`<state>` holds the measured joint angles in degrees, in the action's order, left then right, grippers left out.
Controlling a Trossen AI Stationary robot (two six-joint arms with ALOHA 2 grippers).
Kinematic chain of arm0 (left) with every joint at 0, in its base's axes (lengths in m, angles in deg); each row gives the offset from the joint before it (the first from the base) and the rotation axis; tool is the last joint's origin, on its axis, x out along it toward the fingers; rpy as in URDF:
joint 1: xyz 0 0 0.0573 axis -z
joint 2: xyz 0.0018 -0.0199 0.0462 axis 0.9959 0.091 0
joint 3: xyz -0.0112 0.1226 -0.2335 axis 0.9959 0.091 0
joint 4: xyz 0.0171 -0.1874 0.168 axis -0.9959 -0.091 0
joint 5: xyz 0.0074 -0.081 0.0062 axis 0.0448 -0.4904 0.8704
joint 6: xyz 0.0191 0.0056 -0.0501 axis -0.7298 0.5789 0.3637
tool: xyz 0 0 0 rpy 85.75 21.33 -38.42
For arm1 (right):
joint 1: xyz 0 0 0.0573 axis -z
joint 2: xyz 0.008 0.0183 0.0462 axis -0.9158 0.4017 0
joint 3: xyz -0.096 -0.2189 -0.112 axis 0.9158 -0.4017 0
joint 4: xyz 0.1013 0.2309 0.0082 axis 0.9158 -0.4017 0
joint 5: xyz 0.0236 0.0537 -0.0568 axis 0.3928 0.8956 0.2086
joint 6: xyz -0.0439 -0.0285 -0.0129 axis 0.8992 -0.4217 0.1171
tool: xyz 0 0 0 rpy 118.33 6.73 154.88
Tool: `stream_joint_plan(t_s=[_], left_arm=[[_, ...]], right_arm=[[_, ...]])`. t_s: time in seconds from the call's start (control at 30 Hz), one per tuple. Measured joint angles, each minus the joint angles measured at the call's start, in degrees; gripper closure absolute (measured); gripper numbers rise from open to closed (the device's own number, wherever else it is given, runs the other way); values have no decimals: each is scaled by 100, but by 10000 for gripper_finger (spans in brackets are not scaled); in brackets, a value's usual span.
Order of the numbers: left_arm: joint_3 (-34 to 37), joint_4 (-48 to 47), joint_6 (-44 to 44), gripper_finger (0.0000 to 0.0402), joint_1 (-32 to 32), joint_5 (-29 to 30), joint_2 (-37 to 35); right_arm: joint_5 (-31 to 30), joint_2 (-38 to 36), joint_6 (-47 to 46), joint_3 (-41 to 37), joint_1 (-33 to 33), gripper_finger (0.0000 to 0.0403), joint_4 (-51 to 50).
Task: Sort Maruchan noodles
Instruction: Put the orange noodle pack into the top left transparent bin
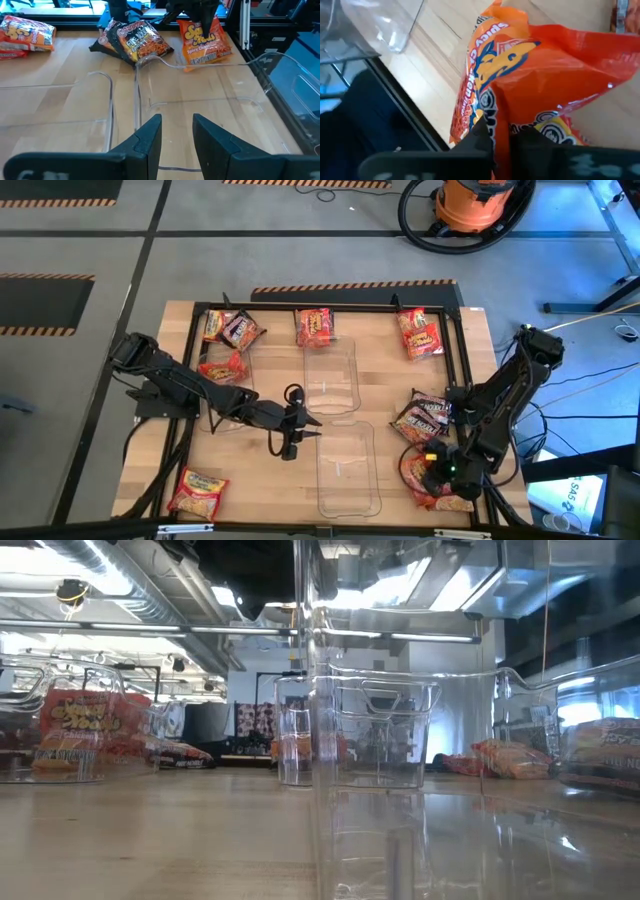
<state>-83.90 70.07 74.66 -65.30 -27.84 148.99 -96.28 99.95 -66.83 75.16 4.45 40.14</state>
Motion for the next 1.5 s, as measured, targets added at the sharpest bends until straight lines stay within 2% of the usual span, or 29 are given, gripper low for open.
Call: stream_joint_plan(t_s=[0.1,0.23,0.43,0.57,0.7,0.8,1.1,1.33,1.5], left_arm=[[0,13,10,298,0,0,0],[-2,188,33,298,0,0,-3],[-4,438,156,298,-1,0,-4],[-4,521,471,298,-62,-21,-4],[-7,536,1135,281,-253,-562,-4],[-7,522,1517,247,-411,-936,-4],[-7,1136,1714,131,-549,-994,-4],[-338,1190,1575,113,-728,-1166,126],[-1090,336,1256,116,-950,-1475,408]], right_arm=[[-45,2,432,221,0,386,-293],[-208,2,1080,840,0,398,-1182],[-866,2,2153,1807,67,394,-2371],[-1110,0,2782,2301,319,399,-2742],[-1258,0,3860,2513,757,397,-2656],[-1370,0,4717,2528,1181,399,-2540],[-1421,2,7303,2530,2420,397,-1426],[-865,27,8291,2528,3066,396,-796],[-515,258,8727,2528,3382,396,-599]])
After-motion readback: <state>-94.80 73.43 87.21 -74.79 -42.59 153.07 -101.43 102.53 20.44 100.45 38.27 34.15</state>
